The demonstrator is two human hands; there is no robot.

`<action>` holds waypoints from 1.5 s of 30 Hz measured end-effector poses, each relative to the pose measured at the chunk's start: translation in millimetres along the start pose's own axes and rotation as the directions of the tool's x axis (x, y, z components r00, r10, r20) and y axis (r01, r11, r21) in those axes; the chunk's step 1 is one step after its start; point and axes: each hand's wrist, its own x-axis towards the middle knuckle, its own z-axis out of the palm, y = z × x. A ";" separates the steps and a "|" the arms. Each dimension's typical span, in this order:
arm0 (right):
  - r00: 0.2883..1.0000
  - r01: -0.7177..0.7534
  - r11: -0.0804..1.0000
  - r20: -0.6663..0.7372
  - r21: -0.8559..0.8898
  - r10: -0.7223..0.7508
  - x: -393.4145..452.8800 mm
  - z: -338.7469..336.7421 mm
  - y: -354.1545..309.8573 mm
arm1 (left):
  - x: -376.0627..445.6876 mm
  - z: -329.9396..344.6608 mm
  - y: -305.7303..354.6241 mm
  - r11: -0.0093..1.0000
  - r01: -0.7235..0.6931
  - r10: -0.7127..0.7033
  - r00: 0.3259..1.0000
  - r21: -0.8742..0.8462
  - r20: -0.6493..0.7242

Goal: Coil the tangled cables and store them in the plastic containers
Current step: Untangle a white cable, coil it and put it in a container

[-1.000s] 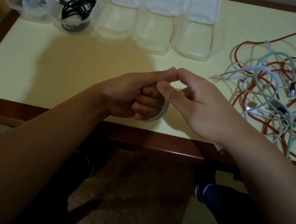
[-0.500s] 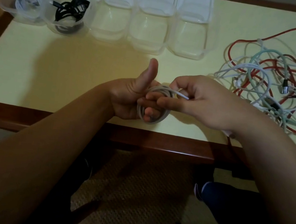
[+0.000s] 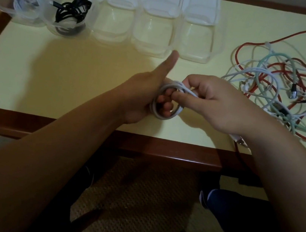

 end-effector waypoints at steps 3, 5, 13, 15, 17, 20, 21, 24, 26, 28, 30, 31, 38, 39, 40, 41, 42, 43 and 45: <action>1.000 -0.015 0.998 0.009 0.063 0.014 0.6 -1.5 -3.4 | -2.2 4.1 -0.8 0.995 -0.078 0.088 0.981 0.064 -0.173; 0.999 -0.028 0.995 0.045 0.091 0.024 0.4 -2.1 -7.6 | -5.1 1.5 -3.4 0.953 -0.152 0.215 0.949 0.262 -0.230; 0.985 0.045 0.998 -0.167 0.042 -0.038 -0.6 -21.2 -12.2 | -13.7 -6.8 2.2 0.927 -0.086 0.123 0.989 0.365 -0.080; 0.985 0.025 0.996 -0.170 0.083 -0.010 1.7 -21.8 -9.0 | -13.1 -10.9 1.9 0.963 -0.083 0.104 0.992 0.257 -0.066; 0.998 -0.044 0.998 -0.042 0.050 0.046 4.4 -18.2 -4.8 | -11.3 -16.6 -1.6 0.989 -0.064 0.078 0.992 0.133 -0.100; 0.984 -0.109 0.989 0.153 0.100 0.093 5.0 -13.2 5.1 | -7.4 -21.9 -6.6 0.999 -0.037 0.038 0.981 0.008 -0.189; 0.973 -0.124 0.981 0.213 0.148 0.091 4.1 -12.5 7.0 | -6.0 -23.3 -6.9 0.999 -0.040 0.034 0.976 -0.023 -0.216; 0.950 -0.126 0.981 0.304 0.149 0.076 3.2 -13.1 9.8 | 0.5 -30.4 -4.7 0.990 -0.069 0.034 0.963 -0.121 -0.269; 0.942 -0.108 0.989 0.328 0.104 0.068 2.4 -14.2 11.1 | 4.2 -35.4 -2.5 0.977 -0.077 0.019 0.961 -0.201 -0.274; 0.941 -0.095 0.992 0.333 0.081 0.063 1.9 -14.1 11.1 | 7.3 -38.4 -2.2 0.964 -0.071 0.003 0.967 -0.256 -0.253; 0.948 -0.079 0.992 0.314 0.096 0.045 1.2 -13.2 9.2 | 9.1 -39.8 -2.8 0.957 -0.047 -0.016 0.977 -0.287 -0.213; 0.952 -0.075 0.991 0.304 0.114 0.037 0.6 -13.3 7.3 | 10.0 -40.7 -2.9 0.950 -0.032 -0.024 0.984 -0.310 -0.178; 0.979 -0.045 0.994 0.204 0.100 0.024 2.6 -11.1 2.7 | 11.7 -51.8 2.1 0.883 0.030 0.013 0.996 -0.469 0.089; 0.983 -0.047 0.995 0.180 0.088 0.031 3.9 -9.9 0.3 | 11.6 -51.9 1.8 0.882 0.039 0.012 0.995 -0.471 0.104; 0.985 -0.056 0.997 0.163 0.057 0.046 5.8 -8.9 -1.1 | 11.4 -51.9 1.8 0.878 0.048 0.007 0.994 -0.475 0.113; 0.986 -0.077 0.997 0.147 0.024 0.073 6.7 -8.5 -3.1 | 11.3 -52.1 1.9 0.874 0.052 0.004 0.994 -0.483 0.113; 0.986 -0.103 0.995 0.129 0.002 0.102 7.4 -8.3 -3.5 | 11.0 -52.5 2.2 0.870 0.047 0.006 0.994 -0.491 0.105; 0.986 -0.126 0.992 0.108 0.001 0.125 7.0 -8.7 -5.2 | 10.6 -52.8 2.5 0.869 0.034 0.013 0.996 -0.494 0.091; 0.992 -0.105 0.994 0.075 0.010 0.104 6.0 -8.5 -6.2 | 9.1 -53.1 3.7 0.869 0.004 0.034 0.997 -0.494 0.068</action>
